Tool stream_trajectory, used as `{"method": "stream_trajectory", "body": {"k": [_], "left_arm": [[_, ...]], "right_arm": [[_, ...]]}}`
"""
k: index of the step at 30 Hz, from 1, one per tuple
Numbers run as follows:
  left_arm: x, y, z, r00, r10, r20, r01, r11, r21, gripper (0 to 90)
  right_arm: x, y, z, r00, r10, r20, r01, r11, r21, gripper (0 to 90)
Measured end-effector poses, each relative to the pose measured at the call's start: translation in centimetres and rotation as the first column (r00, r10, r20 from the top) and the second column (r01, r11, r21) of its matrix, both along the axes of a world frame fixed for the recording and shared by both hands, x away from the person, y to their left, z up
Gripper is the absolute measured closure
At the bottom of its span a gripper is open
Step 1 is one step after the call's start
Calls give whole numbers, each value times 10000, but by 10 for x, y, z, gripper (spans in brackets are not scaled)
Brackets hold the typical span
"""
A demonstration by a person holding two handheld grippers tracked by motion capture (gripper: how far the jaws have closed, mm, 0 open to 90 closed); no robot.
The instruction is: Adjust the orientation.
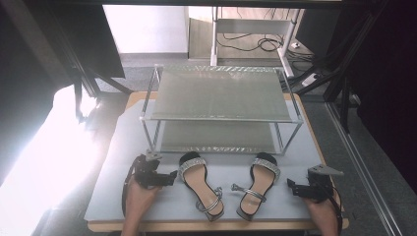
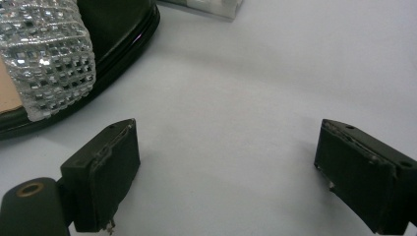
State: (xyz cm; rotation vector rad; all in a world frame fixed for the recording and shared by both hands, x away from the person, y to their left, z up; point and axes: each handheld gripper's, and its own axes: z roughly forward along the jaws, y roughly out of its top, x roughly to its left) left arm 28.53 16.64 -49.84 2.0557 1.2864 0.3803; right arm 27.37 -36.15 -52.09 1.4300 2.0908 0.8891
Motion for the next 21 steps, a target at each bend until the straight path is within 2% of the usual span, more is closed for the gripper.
{"method": "stream_trajectory", "body": {"k": [2,5,7,9,11,12,13,14,15,17,20,21], "left_arm": [[-8,-10,2,9989,-462,42,463,9986,-238,58],[-11,-23,0,9961,-881,71,883,9955,-341,114],[-12,-27,-1,9954,-953,134,957,9948,-339,149],[-12,-30,-4,9949,-995,166,1000,9944,-337,364],[-11,-29,-6,9945,-1051,45,1051,9916,-760,469],[-10,-29,-7,9934,-1146,-33,1138,9893,-910,469],[-11,-30,-8,9926,-1208,-107,1192,9880,-981,525],[-11,-30,-9,9925,-1212,-136,1197,9894,-825,591],[-11,-29,-9,9926,-1208,-159,1189,9888,-897,608],[-9,-26,-9,9904,-1339,-349,1288,9843,-1207,674],[-8,-27,-7,9863,-1617,-343,1575,9823,-1014,708],[-7,-28,-5,9851,-1683,-358,1650,9829,-819,761]], "right_arm": [[0,0,0,10000,5,11,-5,10000,-6,95],[0,0,0,10000,4,11,-4,10000,-4,95],[0,0,0,10000,-1,2,1,10000,3,95],[0,0,0,10000,5,14,-5,10000,-2,95],[0,0,0,10000,2,9,-2,10000,1,95],[0,0,0,10000,2,9,-2,10000,1,95],[0,0,0,10000,1,6,-1,10000,4,95],[0,0,0,10000,1,5,-1,10000,3,95],[0,0,0,10000,-1,4,1,10000,4,95],[0,0,0,10000,-2,5,2,10000,4,95],[0,0,0,10000,0,5,0,10000,4,95],[0,0,0,10000,2,8,-2,10000,4,95]]}}
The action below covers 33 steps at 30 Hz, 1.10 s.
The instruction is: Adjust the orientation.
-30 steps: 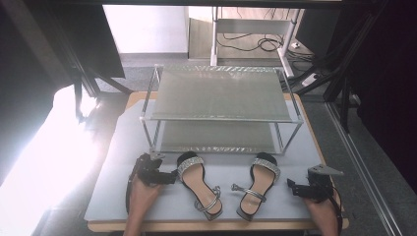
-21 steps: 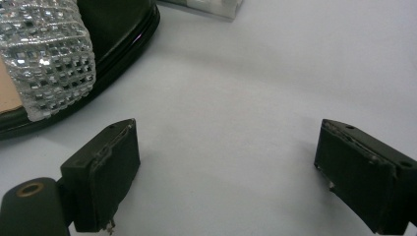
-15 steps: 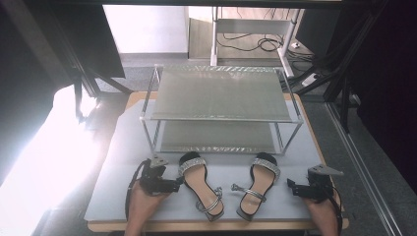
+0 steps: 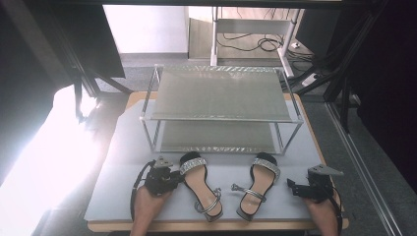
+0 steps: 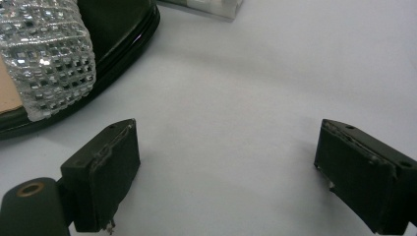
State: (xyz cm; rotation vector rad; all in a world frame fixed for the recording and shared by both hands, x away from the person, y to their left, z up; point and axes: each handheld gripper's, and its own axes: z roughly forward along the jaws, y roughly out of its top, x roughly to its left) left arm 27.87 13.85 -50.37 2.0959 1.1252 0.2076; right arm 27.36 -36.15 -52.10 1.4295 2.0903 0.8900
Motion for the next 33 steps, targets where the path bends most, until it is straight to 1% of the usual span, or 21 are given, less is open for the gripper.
{"method": "stream_trajectory", "body": {"k": [2,3,4,6,9,10,12,14,15,16,19,20,21,22,24,25,27,28,30,32,33], "left_arm": [[3,0,3,9998,-207,-23,208,9995,244,780],[6,1,4,9994,-335,-53,336,9989,338,814],[10,2,6,9989,-455,-137,461,9978,478,818],[13,3,7,9985,-515,-174,523,9972,529,823],[20,5,9,9983,-546,-182,558,9956,757,828],[22,5,9,9987,-467,-224,482,9962,730,829],[26,7,8,9987,-487,-156,497,9959,757,829],[30,8,7,9993,-363,-59,366,9968,706,822],[32,9,7,9994,-333,-20,333,9973,649,813],[32,10,6,9996,-273,-7,273,9980,567,776],[33,13,5,10000,-3,-10,3,9993,387,626],[32,14,5,9999,122,-92,-121,9998,125,577],[32,16,4,9996,244,-154,-247,9995,-174,577],[32,18,4,9990,392,-199,-400,9984,-399,498],[32,20,3,9980,574,-272,-590,9963,-630,457],[32,19,2,9973,679,-286,-698,9951,-706,453],[33,18,-1,9971,692,-327,-713,9950,-695,456],[34,15,-4,9968,715,-349,-742,9939,-818,464],[34,14,-5,9962,775,-394,-807,9928,-885,481],[36,11,-8,9968,661,-459,-705,9921,-1036,515],[36,10,-9,9965,698,-470,-749,9903,-1169,546]], "right_arm": [[0,0,0,10000,0,3,0,10000,-2,95],[0,0,0,10000,0,7,0,10000,-5,96],[0,0,0,10000,1,4,-1,10000,-3,96],[0,0,0,10000,0,5,0,10000,-2,96],[0,0,0,10000,1,1,-1,10000,-1,95],[0,0,0,10000,1,1,-1,10000,-1,96],[0,0,0,10000,0,2,0,10000,-2,95],[0,0,0,10000,0,2,0,10000,-2,96],[0,0,0,10000,0,2,0,10000,-2,96],[0,0,0,10000,-5,-4,5,10000,6,96],[0,0,0,10000,0,1,0,10000,0,96],[0,0,0,10000,2,1,-2,10000,0,96],[0,0,0,10000,2,1,-2,10000,0,96],[0,0,0,10000,0,0,0,10000,1,96],[0,0,0,10000,0,3,0,10000,-1,96],[0,0,0,10000,-1,4,1,10000,-1,96],[0,0,0,10000,-1,1,1,10000,0,95],[0,0,0,10000,1,4,-1,10000,-1,96],[0,0,0,10000,2,2,-2,10000,0,96],[0,0,0,10000,2,2,-2,10000,2,96],[0,0,0,10000,-4,-1,4,10000,9,96]]}}
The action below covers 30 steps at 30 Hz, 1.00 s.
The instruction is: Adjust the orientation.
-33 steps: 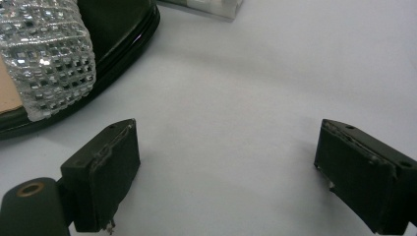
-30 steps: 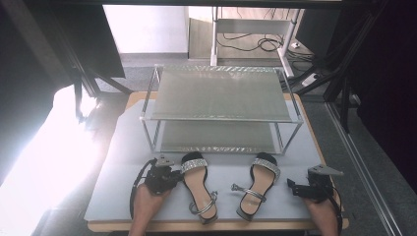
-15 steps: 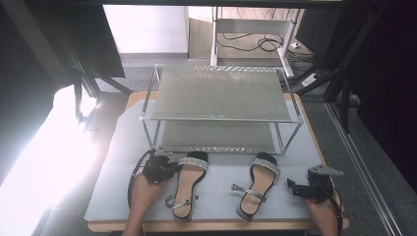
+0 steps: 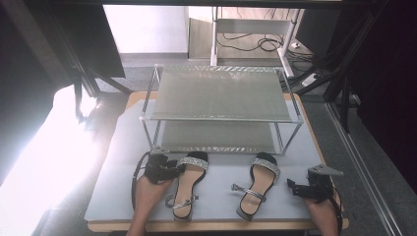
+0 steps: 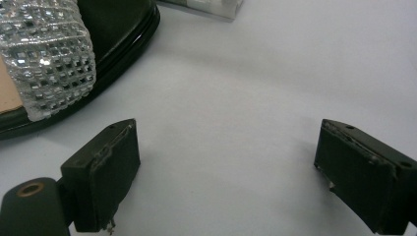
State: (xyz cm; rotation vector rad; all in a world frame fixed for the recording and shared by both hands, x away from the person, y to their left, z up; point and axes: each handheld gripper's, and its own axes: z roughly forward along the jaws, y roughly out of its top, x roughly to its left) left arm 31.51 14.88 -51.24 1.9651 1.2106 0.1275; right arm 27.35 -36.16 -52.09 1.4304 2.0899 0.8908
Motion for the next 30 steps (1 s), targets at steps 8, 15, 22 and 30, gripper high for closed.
{"method": "stream_trajectory", "body": {"k": [8,15,22,30], "left_arm": [[6,-6,-2,10000,-7,-72,5,9997,-251,628],[9,-1,-2,9986,164,-506,-196,9978,-635,705],[12,9,-9,9909,496,-1252,-726,9798,-1864,734],[16,13,-8,9809,616,-1843,-1074,9622,-2502,748]], "right_arm": [[0,0,0,10000,-1,-2,1,10000,2,96],[0,0,0,10000,2,1,-2,10000,1,96],[0,0,0,10000,1,2,-1,10000,3,96],[0,0,0,10000,2,5,-2,10000,4,96]]}}
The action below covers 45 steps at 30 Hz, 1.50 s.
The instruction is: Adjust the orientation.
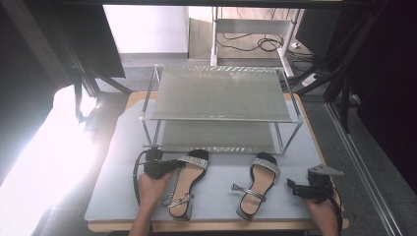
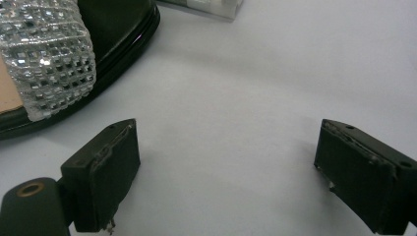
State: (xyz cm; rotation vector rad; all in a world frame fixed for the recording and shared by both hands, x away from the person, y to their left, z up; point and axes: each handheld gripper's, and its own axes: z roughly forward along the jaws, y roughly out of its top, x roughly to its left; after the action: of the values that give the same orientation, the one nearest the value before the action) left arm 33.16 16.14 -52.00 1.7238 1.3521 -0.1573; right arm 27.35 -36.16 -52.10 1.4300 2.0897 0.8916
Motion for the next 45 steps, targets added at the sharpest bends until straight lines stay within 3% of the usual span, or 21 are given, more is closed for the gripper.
{"method": "stream_trajectory", "body": {"k": [4,8,24,27,32,45], "left_arm": [[1,1,7,9999,37,-124,-36,10000,62,751],[1,2,14,9995,137,-279,-141,9998,-129,752],[-4,10,40,9994,66,-353,-66,10000,0,754],[-5,12,47,9996,46,-291,-44,10000,80,754],[-8,14,60,9998,-53,-205,50,9999,-123,754],[-17,10,106,9967,-780,230,789,9961,-387,753]], "right_arm": [[0,0,0,10000,3,3,-3,10000,-5,96],[0,0,0,10000,-2,1,2,10000,2,96],[0,0,0,10000,-1,1,1,10000,1,96],[0,0,0,10000,5,8,-5,10000,-6,96],[0,0,0,10000,1,-1,-1,10000,2,96],[0,0,0,10000,7,3,-7,10000,-10,96]]}}
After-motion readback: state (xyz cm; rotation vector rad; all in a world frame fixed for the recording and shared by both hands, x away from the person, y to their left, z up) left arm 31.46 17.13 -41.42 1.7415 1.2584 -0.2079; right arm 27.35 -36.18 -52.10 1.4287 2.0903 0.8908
